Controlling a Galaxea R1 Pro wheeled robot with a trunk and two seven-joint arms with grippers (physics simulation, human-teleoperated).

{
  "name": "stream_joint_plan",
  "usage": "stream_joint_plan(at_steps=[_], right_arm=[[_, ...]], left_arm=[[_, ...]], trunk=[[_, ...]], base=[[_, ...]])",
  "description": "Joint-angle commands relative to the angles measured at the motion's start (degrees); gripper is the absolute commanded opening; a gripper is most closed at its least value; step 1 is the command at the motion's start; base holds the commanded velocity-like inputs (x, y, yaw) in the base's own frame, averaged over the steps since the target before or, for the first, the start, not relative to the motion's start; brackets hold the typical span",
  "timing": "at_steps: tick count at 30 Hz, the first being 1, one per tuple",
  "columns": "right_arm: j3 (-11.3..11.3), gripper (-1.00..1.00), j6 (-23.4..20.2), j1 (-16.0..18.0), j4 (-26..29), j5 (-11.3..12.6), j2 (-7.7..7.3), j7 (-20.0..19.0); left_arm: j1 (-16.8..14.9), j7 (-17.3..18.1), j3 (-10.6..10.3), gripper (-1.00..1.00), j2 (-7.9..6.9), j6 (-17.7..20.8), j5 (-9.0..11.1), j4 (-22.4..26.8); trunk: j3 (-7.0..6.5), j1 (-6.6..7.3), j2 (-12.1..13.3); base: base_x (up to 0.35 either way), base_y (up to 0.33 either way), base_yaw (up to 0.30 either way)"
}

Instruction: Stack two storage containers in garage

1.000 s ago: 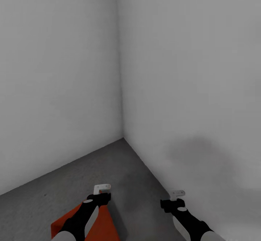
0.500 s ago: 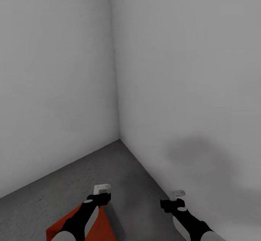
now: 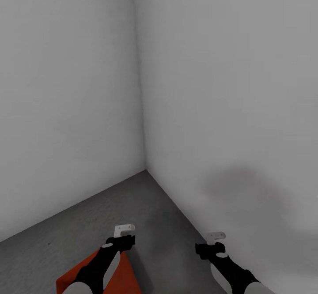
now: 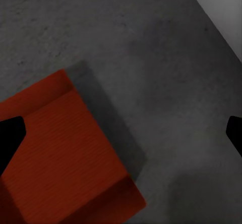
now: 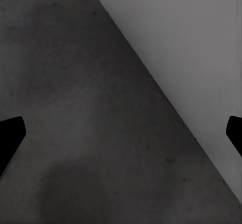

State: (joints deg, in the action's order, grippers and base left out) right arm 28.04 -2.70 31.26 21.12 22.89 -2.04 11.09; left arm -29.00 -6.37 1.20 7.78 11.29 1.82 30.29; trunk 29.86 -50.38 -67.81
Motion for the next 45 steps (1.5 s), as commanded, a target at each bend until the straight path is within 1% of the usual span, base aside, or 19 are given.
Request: stream_joint_plan(at_steps=[1, 11, 31, 34, 45], right_arm=[[0.46, 1.0, -0.29, 0.03, 0.15, 0.39, -0.07, 0.4], [0.4, 1.0, -0.29, 0.03, 0.15, 0.4, -0.07, 0.41], [-0.06, 1.0, -0.21, 0.03, 0.15, 0.4, 0.1, 0.38], [-0.02, 1.0, -0.2, 0.03, 0.1, 0.46, 0.21, 0.39], [-0.01, 1.0, -0.2, 0.03, 0.07, 0.41, 0.28, 0.4]], left_arm=[[-0.01, -0.13, 0.12, 1.0, 0.04, 0.32, 0.2, 0.12], [-0.01, -0.11, 0.12, 1.0, 0.03, 0.36, 0.2, 0.12], [-0.01, -0.04, 0.12, 1.0, -0.05, 0.29, 0.34, -0.1], [-0.01, -0.04, 0.12, 1.0, -0.27, 0.3, 0.36, -0.19], [-0.01, -0.04, 0.12, 1.0, -0.56, 0.23, 0.37, -1.69]], trunk=[[0.04, 0.0, -0.03], [-0.19, 0.0, -0.03], [-0.21, 0.0, -0.03], [-0.21, 0.0, -0.03], [-0.21, 0.0, -0.03]], base=[[0.0, 0.0, -0.082], [0.0, 0.0, -0.109], [0.0, 0.0, -0.003], [0.0, 0.0, 0.0], [0.0, 0.0, 0.0]])
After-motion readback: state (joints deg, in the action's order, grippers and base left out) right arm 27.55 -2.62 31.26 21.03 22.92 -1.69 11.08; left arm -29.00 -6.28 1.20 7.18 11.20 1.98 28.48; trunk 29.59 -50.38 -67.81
